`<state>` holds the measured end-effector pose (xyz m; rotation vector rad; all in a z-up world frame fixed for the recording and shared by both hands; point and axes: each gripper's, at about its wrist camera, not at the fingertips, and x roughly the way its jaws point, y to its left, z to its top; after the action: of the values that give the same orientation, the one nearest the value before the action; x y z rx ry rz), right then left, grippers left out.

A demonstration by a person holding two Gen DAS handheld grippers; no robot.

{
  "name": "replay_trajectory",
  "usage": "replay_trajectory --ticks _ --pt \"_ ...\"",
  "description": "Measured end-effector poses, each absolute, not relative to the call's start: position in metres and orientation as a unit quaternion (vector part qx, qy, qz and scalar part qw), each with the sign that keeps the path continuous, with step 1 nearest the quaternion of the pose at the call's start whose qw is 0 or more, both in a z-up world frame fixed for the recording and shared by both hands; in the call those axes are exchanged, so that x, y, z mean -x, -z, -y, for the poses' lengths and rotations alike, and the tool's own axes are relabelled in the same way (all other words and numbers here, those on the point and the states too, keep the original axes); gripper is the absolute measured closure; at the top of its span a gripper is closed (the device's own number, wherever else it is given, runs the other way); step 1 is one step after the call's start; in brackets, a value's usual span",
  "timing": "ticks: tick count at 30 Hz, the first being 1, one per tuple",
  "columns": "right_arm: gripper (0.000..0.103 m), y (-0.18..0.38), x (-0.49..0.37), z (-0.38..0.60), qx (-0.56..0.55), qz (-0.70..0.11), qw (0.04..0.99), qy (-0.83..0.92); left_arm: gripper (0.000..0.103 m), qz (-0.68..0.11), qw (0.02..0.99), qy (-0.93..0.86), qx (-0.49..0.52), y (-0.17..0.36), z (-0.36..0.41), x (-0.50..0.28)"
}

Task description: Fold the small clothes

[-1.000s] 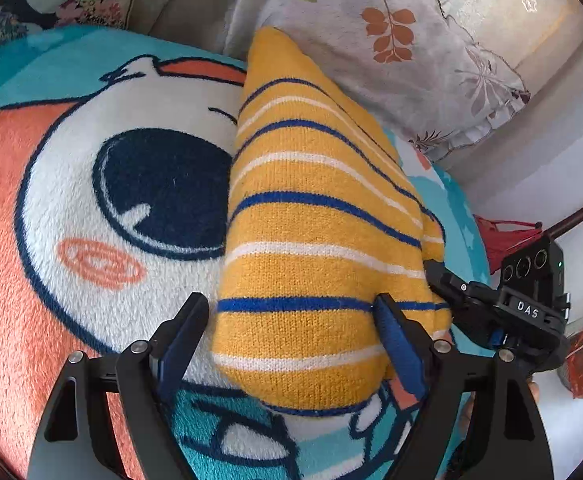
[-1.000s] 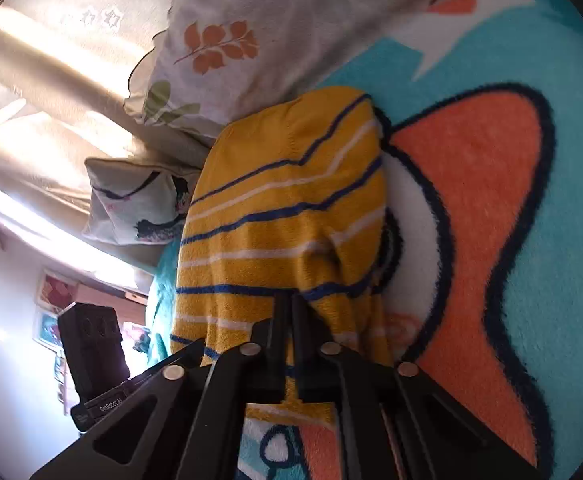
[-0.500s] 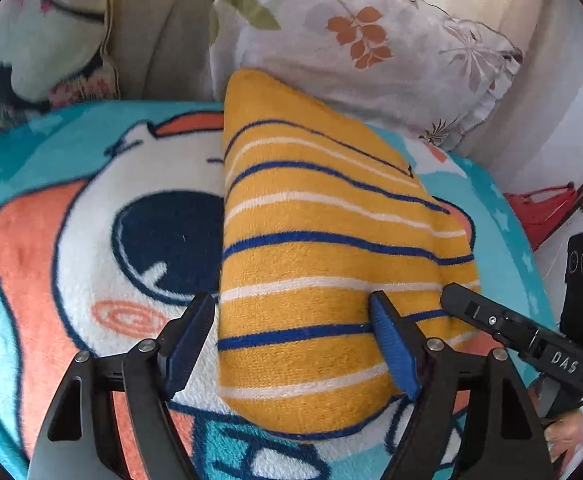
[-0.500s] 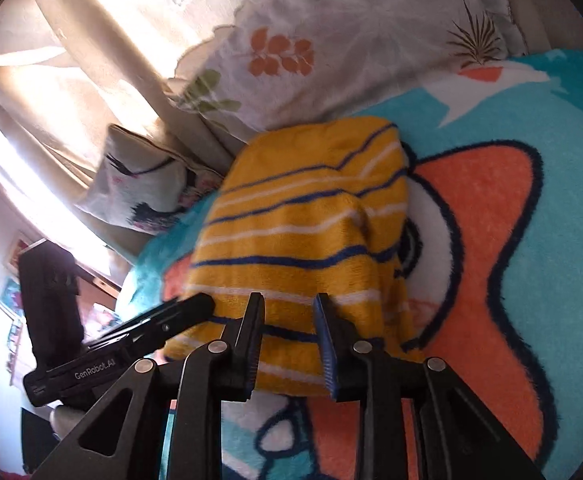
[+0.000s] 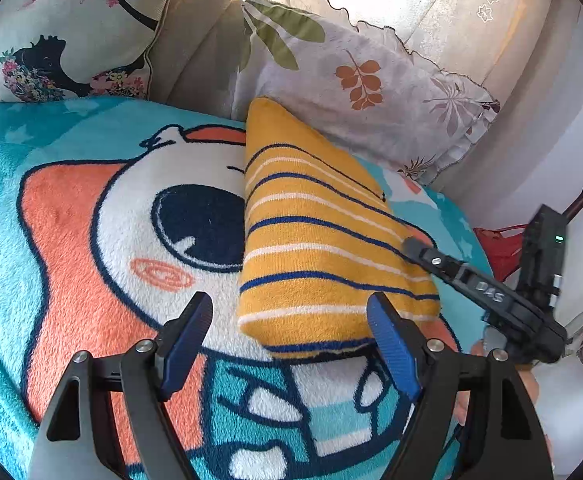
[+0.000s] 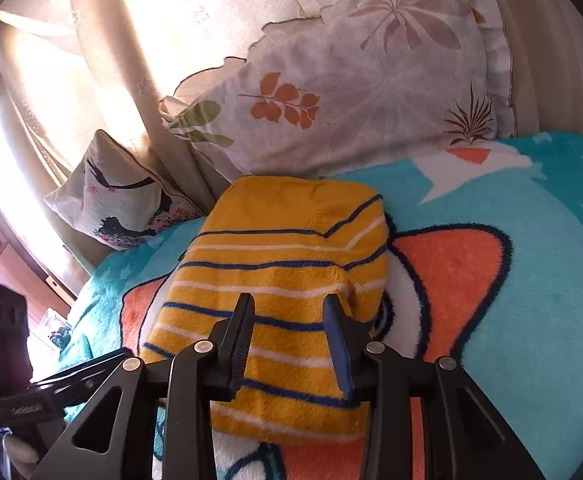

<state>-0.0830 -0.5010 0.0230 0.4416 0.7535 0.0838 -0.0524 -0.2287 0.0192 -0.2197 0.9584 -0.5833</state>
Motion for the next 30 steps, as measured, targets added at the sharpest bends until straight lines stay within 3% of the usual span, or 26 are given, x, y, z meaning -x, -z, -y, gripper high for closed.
replay_trajectory --ticks 3,7,10,16,21,23,27,30 --pt "0.062 0.0 0.066 0.504 -0.208 -0.426 0.881 0.004 0.024 -0.446 0.848 0.268 0.097 -0.023 0.223 0.06" --pt "0.06 -0.022 0.081 0.503 -0.19 -0.395 0.898 0.046 0.024 -0.439 0.855 0.262 0.088 -0.024 0.22 0.063" --pt "0.046 -0.038 0.09 0.497 -0.196 -0.369 0.908 0.029 0.024 -0.433 0.858 0.262 0.083 -0.024 0.222 0.067" --pt "0.043 -0.045 0.109 0.469 -0.144 -0.37 0.918 0.007 0.024 -0.373 0.902 0.215 0.037 -0.044 0.214 0.089" --pt "0.04 -0.048 0.141 0.474 -0.065 -0.389 0.918 0.027 0.015 -0.294 0.947 0.127 -0.02 -0.065 0.206 0.114" --pt "0.038 -0.053 0.157 0.485 -0.03 -0.391 0.917 0.064 0.005 -0.27 0.956 0.111 -0.02 -0.074 0.203 0.124" --pt "0.036 -0.07 0.188 0.504 0.033 -0.382 0.91 0.158 0.003 -0.235 0.966 0.111 -0.005 -0.09 0.198 0.148" --pt "0.027 -0.082 0.207 0.502 0.069 -0.361 0.907 0.204 0.001 -0.225 0.968 0.106 -0.016 -0.097 0.2 0.165"
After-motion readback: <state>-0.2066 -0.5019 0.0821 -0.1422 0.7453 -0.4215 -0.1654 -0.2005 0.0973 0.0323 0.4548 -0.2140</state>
